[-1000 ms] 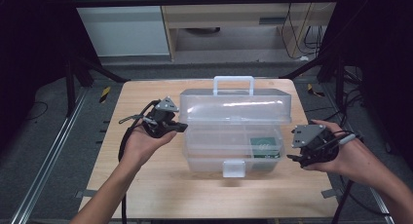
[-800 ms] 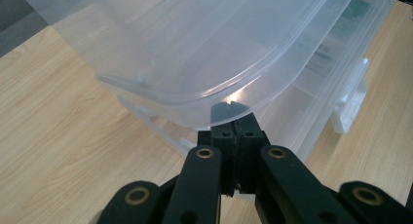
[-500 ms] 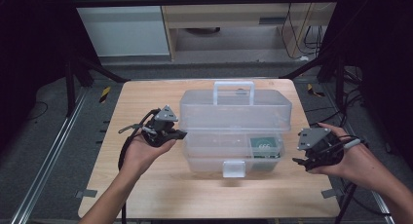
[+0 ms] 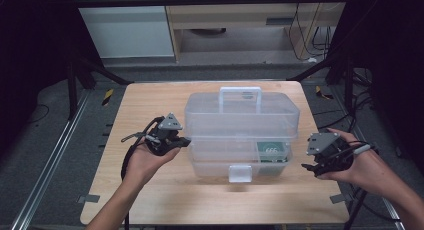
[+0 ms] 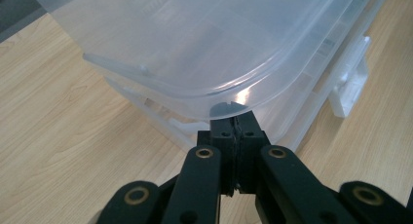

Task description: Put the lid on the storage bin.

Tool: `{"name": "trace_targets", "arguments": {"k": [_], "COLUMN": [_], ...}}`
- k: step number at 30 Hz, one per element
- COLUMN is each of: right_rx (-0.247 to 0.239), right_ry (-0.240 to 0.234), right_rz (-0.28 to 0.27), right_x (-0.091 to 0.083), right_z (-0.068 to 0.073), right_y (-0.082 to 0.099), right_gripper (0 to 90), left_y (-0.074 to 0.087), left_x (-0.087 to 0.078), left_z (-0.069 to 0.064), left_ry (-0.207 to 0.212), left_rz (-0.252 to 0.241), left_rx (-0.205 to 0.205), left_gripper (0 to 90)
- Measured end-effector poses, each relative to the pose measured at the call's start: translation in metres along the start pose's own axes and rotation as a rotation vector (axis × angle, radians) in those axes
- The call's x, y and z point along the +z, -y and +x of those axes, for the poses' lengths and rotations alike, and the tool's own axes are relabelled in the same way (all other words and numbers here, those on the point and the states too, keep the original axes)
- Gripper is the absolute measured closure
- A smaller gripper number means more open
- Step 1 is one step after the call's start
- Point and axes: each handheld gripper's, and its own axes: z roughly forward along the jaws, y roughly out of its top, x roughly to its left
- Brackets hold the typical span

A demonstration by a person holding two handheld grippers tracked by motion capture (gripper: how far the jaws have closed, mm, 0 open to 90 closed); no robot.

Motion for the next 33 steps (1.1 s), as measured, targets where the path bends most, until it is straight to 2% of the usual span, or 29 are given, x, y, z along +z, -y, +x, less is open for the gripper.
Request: {"name": "trace_targets", "arguments": {"k": [10, 23, 33], "right_rx": [0.012, 0.039, 0.058], "right_ry": [-0.009, 0.002, -0.009], "right_rz": [0.005, -0.002, -0.002], "right_x": [0.006, 0.014, 0.019], "right_z": [0.001, 0.000, 0.002], "right_y": [0.005, 0.007, 0.013], "right_gripper": [22.2, 20.1, 19.1], "left_y": [0.013, 0.014, 0.020], "left_x": [0.005, 0.006, 0.010], "left_z": [0.003, 0.002, 0.000], "left_ry": [0.007, 0.005, 0.007], "left_rz": [0.000, 0.005, 0.015], "left_rx": [-0.030, -0.020, -0.022], "left_gripper": [89.0, 89.0, 88.8]}}
